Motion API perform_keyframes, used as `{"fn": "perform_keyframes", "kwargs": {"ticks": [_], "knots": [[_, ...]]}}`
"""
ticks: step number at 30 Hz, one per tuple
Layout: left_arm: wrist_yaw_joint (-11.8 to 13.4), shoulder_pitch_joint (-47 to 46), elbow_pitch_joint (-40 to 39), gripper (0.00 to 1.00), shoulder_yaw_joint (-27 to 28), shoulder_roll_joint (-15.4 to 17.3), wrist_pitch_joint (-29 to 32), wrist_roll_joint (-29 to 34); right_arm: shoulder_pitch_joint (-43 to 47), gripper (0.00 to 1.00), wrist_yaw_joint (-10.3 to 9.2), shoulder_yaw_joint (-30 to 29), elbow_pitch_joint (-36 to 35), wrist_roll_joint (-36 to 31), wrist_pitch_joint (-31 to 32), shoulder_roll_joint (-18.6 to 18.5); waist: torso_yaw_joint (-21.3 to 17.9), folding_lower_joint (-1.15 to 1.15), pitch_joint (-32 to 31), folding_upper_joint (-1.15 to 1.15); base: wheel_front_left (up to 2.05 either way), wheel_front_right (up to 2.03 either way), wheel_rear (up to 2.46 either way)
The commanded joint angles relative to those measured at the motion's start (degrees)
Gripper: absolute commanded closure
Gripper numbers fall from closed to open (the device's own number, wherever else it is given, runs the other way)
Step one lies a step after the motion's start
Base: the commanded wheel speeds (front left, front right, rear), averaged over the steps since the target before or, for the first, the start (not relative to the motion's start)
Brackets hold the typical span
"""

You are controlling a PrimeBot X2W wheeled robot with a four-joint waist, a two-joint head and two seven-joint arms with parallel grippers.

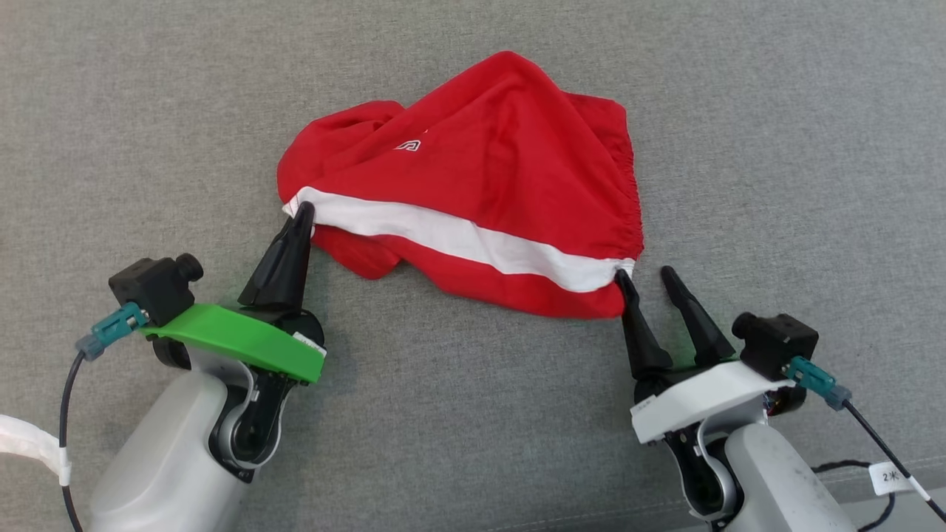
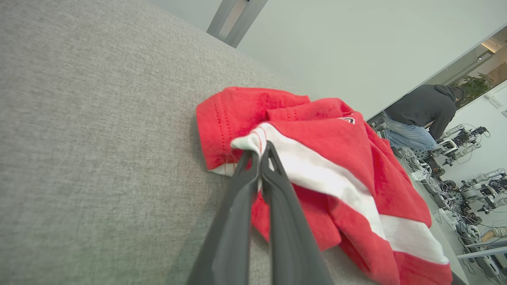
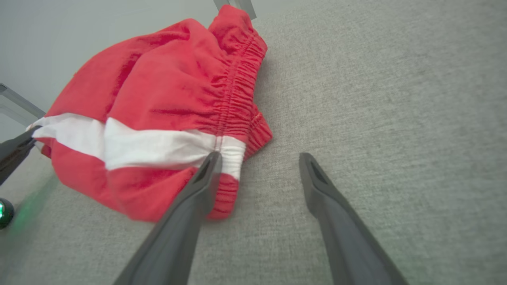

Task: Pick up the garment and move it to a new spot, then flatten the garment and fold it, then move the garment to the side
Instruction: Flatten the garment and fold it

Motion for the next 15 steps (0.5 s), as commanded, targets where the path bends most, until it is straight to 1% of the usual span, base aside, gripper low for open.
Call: {"fn": "perform_keyframes", "kwargs": {"ticks": [1, 10, 15], "knots": [[-0.25, 0.56, 0.19, 1.00, 0.03, 0.02, 0.06, 0.39, -1.00, 0.00, -0.06, 0.81, 0.17, 0.77, -0.18, -0.03, 0.24, 0.00, 0.08, 0.00, 0.00, 0.00, 0.00], [-0.25, 1.36, 0.42, 1.00, 0.24, -0.09, 0.06, 1.11, -1.72, 0.00, -0.06, 6.00, 0.30, 3.50, -0.18, -0.07, 0.99, 0.00, -0.48, 0.00, 0.00, 0.00, 0.00], [-0.25, 1.83, 0.51, 1.00, 0.54, -0.18, 0.06, 1.41, -1.50, 0.00, -0.06, 7.03, -0.14, 4.62, -0.18, -0.14, 1.09, 0.00, -0.90, 0.00, 0.00, 0.00, 0.00]]}}
